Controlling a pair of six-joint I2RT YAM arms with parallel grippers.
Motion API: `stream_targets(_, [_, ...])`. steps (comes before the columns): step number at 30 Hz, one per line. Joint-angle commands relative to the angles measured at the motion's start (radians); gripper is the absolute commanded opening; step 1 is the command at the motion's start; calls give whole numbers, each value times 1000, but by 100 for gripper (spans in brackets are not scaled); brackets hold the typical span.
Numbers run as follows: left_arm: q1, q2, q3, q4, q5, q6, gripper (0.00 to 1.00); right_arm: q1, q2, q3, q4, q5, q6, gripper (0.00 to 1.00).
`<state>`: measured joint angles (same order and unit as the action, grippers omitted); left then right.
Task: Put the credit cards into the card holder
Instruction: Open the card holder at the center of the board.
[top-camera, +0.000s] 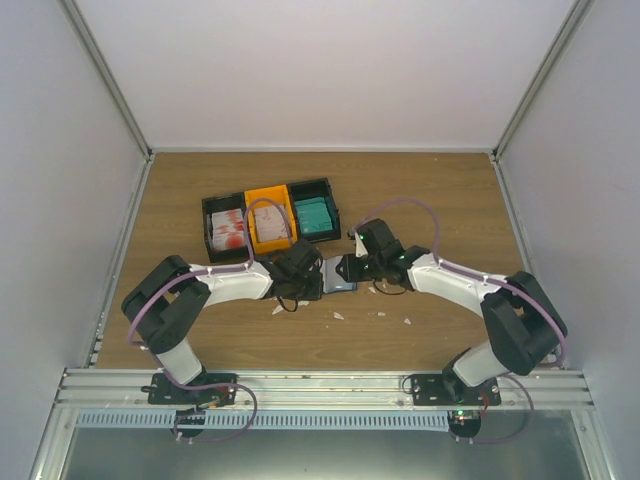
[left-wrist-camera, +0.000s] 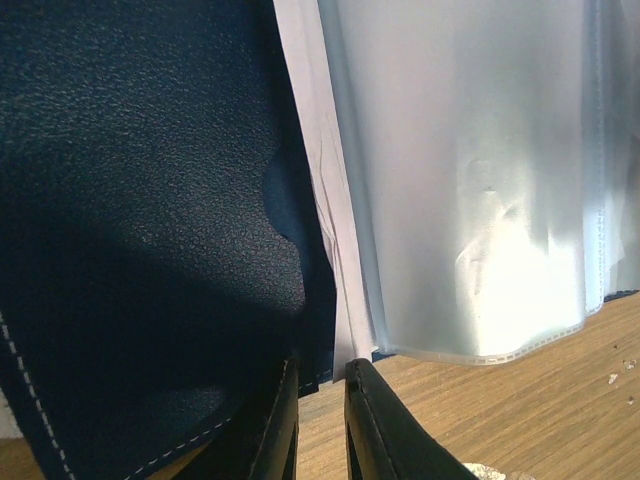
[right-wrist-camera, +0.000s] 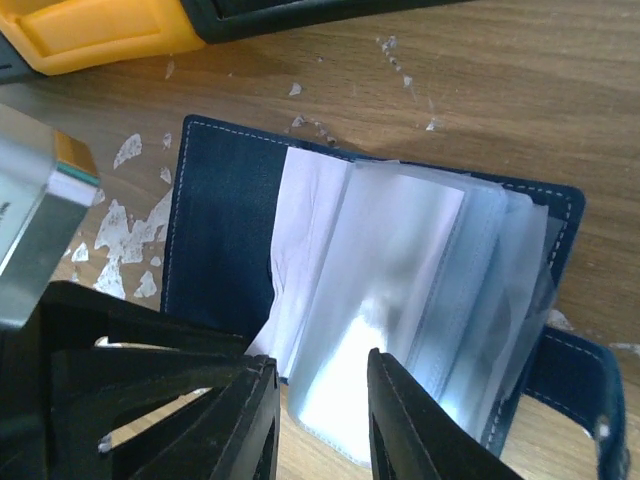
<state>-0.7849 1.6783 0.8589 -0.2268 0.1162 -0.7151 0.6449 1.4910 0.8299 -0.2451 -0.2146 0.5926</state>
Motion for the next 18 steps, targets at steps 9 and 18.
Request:
stream_targets(9, [-4,14,-16,48,-2,-13,18,-4,114,-10,79,-42,26,38])
stream_targets(18, [-4,-5,-78,66,-20,-64,15,-6,141,-34,147,-89,80,52])
